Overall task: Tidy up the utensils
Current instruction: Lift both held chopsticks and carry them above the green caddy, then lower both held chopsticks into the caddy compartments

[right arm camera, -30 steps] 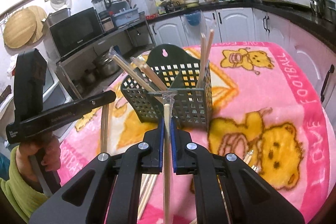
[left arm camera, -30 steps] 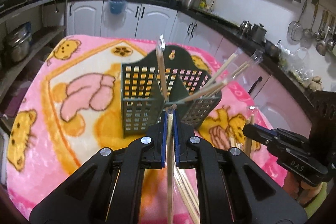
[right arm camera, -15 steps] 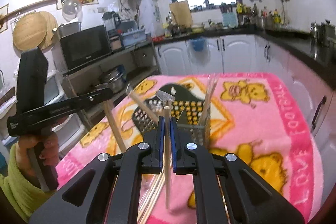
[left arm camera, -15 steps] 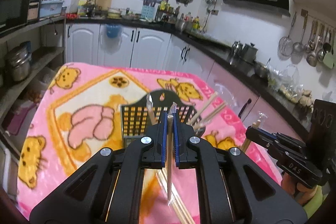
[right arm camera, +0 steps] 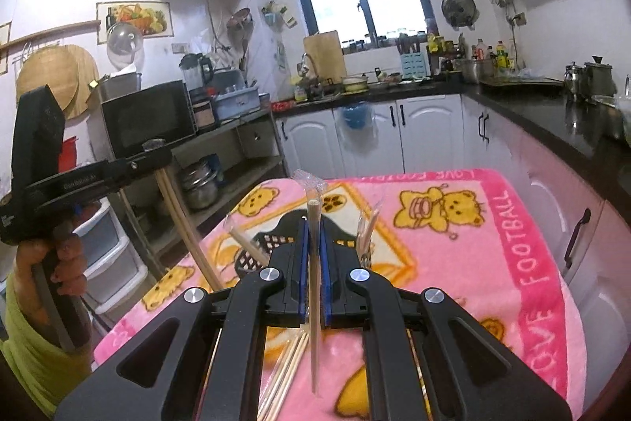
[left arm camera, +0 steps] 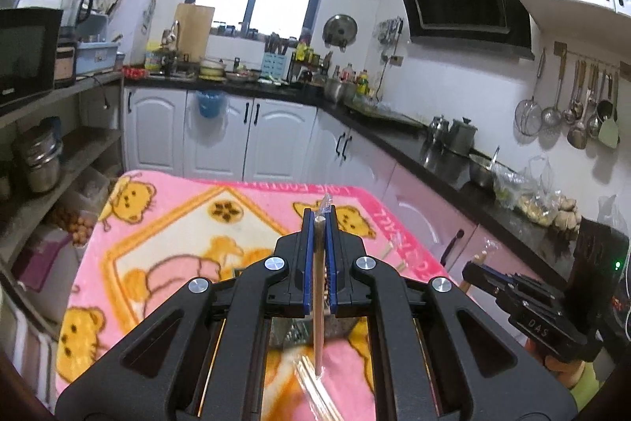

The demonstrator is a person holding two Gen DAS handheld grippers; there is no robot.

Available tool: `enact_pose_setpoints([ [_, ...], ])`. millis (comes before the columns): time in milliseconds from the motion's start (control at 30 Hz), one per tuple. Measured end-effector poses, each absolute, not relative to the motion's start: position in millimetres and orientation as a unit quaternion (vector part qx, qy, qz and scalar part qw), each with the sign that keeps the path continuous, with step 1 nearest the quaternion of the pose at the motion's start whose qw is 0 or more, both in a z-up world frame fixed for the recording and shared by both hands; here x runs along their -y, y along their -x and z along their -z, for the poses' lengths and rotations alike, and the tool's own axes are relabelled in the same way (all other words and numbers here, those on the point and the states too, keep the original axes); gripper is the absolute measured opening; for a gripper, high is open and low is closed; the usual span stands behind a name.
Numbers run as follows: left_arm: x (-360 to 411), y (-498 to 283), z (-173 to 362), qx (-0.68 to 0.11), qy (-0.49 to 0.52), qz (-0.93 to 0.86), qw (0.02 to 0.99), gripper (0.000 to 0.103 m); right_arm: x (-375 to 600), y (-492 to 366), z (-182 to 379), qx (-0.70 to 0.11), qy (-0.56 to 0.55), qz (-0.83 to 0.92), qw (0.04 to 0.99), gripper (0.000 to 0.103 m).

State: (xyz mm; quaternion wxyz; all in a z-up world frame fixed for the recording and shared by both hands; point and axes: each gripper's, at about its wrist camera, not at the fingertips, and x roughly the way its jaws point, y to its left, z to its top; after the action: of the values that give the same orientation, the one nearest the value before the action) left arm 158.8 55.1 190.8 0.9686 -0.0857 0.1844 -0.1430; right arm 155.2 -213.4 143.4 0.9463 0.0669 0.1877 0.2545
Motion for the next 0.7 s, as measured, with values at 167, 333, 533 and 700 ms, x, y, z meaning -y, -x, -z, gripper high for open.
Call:
enact_pose_setpoints([
  [167, -59.8, -165.1, -204.3, -0.175, 0.088, 0.132, 0.972, 0.003, 214.4, -158.5, -152.3, -0.179, -0.067, -0.251, 0.949, 0.006],
  [333, -64.9, -175.1, -215.7, -0.171, 0.083, 0.115, 0.975, 0.003, 216.0, -161.4, -160.6, -0.168, -0.065, -0.248, 0.952, 0.006],
  [533, -74.5, -181.7, -229.2, -0.161, 0.084, 0.094, 0.979, 0.003, 217.2, -170.5, -168.3, -0.161, -0.064, -0.243, 0.954, 0.006],
  [700, -76.6, -180.6, -241.6, -0.144, 0.077, 0.078, 0.984, 0.003, 214.5, -180.5, -174.6, -0.156, -0.061, -0.237, 0.957, 0.006],
])
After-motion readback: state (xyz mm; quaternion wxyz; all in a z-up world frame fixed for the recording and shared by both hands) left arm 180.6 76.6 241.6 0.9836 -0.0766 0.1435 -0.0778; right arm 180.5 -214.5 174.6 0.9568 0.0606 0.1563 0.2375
